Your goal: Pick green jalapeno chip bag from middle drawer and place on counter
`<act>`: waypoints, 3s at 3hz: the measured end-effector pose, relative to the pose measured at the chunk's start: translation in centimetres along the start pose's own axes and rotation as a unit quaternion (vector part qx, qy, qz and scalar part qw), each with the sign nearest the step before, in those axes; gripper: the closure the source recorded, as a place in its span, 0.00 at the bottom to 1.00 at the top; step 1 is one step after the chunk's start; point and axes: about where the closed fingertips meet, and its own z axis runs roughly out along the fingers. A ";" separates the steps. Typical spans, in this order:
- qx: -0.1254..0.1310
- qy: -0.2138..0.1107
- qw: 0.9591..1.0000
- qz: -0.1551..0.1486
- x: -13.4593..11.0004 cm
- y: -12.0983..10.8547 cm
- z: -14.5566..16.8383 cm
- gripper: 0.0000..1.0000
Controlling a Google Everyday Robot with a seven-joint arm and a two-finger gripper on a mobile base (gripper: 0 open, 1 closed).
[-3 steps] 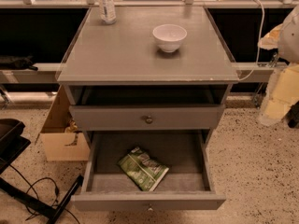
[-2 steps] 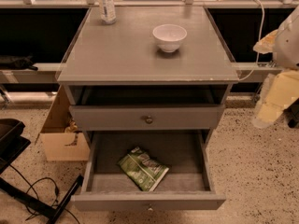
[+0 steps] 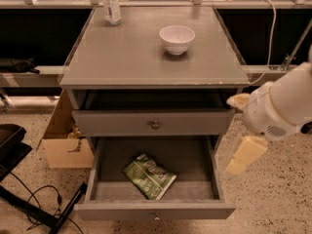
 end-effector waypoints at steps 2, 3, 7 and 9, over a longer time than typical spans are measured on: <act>-0.030 -0.107 0.993 0.050 0.3 -0.3 20.7 0.00; -0.019 -0.125 0.990 0.067 -0.8 -2.4 26.0 0.00; -0.034 -0.135 0.988 0.065 1.0 -0.2 38.6 0.00; -0.036 -0.122 0.990 0.068 -0.6 -2.0 47.4 0.00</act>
Offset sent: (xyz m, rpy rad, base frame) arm 0.1049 0.0933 -0.2303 0.3222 -0.0559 -0.0950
